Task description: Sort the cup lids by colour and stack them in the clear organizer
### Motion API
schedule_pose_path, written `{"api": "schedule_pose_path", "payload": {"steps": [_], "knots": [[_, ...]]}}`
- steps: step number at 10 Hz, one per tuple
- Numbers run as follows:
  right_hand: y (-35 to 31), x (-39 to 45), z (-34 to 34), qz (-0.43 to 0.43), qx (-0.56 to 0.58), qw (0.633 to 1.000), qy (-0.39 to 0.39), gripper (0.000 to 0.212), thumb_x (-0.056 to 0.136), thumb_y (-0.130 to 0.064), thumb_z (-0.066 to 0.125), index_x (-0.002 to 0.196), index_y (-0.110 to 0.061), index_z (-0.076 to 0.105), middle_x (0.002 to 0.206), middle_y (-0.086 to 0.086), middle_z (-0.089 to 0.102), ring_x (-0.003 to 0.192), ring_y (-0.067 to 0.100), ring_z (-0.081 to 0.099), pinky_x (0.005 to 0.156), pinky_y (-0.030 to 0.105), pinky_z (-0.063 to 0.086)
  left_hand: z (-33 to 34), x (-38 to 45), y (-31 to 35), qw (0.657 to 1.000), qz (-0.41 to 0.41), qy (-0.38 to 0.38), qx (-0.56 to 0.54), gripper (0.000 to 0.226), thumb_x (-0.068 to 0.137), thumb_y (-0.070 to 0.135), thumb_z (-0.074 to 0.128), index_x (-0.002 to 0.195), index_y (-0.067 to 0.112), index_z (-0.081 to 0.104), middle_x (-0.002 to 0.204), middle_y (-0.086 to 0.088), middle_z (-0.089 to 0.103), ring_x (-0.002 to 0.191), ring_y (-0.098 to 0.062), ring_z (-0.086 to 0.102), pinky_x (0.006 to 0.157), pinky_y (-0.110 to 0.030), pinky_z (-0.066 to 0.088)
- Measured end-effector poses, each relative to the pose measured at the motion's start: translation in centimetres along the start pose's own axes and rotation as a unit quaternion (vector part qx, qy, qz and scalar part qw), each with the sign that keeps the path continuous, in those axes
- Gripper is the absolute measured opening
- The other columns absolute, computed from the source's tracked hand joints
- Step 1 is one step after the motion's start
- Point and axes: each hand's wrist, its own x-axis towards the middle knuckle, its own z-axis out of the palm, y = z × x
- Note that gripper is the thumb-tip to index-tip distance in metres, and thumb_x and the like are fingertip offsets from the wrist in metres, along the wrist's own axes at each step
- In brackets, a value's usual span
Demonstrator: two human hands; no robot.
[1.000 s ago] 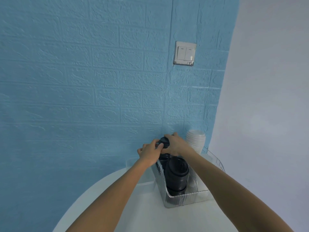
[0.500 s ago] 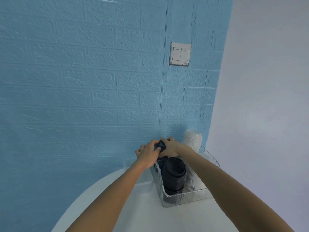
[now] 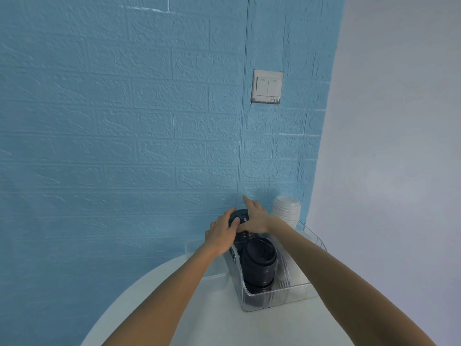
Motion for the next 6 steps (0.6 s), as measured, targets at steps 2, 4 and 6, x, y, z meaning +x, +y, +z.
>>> {"api": "schedule_pose_path", "payload": {"steps": [2,4,6], "knots": [[0.5,-0.2,0.4,0.003,0.015,1.0,0.002,0.116,0.085,-0.047,0.074,0.161,-0.028,-0.012,0.169,0.008,-0.001,0.155,0.037,0.008,0.123,0.054,0.018,0.2,0.1,-0.6,0.998,0.024,-0.005,-0.051,0.054,0.107,0.047,0.036,0.158,0.035,0.026,0.162,-0.005,0.035,0.147,-0.029,0.034,0.121,-0.049,0.028],[0.7,-0.6,0.6,-0.004,0.029,0.999,0.013,0.112,0.087,-0.052,0.071,0.162,-0.026,-0.009,0.169,0.009,0.001,0.154,0.037,0.01,0.123,0.053,0.019,-0.1,-0.4,-0.8,0.998,0.031,-0.004,-0.059,0.055,0.108,0.045,0.036,0.16,0.032,0.024,0.165,-0.003,0.028,0.151,-0.022,0.027,0.124,-0.043,0.022],[0.5,-1.5,0.1,-0.019,0.057,0.995,0.078,0.102,0.091,-0.055,0.066,0.162,-0.027,-0.001,0.168,0.01,0.008,0.153,0.037,0.016,0.123,0.053,0.019,-1.7,-1.8,-0.9,0.995,0.022,0.029,-0.089,0.058,0.107,0.049,0.038,0.16,0.031,0.023,0.164,-0.008,0.026,0.151,-0.023,0.025,0.125,-0.043,0.022]]}}
